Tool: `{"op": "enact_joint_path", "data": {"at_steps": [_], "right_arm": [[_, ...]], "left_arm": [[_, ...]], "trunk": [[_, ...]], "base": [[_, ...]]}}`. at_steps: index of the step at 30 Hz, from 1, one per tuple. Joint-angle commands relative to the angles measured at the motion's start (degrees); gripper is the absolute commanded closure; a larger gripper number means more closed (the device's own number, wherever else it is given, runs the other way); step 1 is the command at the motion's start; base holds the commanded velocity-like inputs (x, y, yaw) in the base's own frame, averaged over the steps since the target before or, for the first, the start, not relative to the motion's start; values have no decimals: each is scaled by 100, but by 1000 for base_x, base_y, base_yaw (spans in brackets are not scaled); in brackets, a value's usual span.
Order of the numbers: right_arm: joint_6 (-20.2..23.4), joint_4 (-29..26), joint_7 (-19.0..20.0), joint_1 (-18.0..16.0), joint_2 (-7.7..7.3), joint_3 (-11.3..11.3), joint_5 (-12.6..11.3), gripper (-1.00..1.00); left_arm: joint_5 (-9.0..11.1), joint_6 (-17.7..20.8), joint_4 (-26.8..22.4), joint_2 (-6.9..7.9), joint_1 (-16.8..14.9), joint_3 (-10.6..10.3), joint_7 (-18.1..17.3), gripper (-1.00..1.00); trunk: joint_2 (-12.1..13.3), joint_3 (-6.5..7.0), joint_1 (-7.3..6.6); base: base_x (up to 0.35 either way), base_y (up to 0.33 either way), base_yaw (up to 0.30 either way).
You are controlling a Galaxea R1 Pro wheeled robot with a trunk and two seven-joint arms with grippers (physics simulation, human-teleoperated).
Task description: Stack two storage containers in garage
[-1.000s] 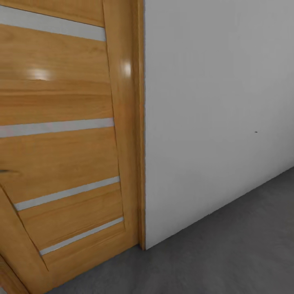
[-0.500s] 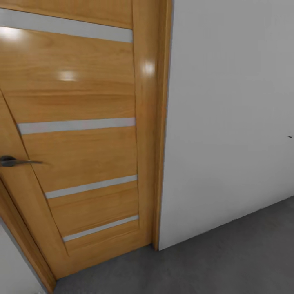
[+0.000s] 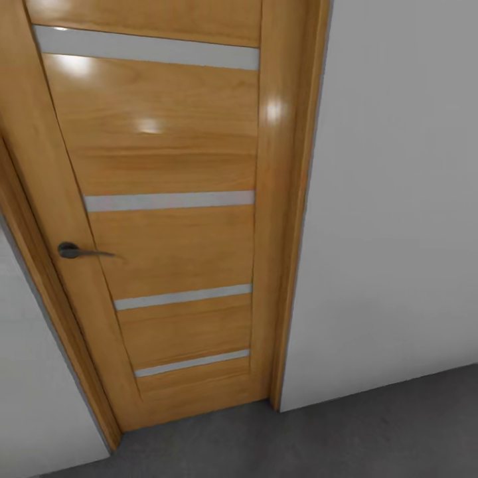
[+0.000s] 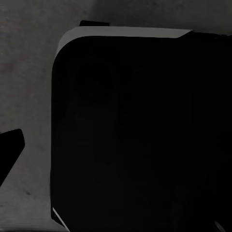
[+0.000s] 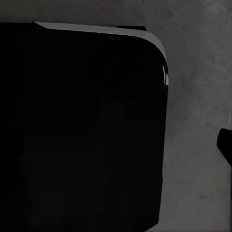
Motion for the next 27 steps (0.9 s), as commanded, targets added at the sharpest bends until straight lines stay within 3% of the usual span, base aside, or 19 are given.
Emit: {"op": "enact_joint_path", "data": {"at_steps": [1,27], "right_arm": [[-17,1,1,-1,0,1,5,-100],[-8,1,11,-1,0,1,5,-100]], "left_arm": [[42,-12,-1,-2,-1,9,-1,-100],[48,-12,-6,-2,-1,9,7,-100]], "trunk": [[-3,-5,0],[-3,-5,0]], "base": [[0,0,283],[0,0,283]]}}
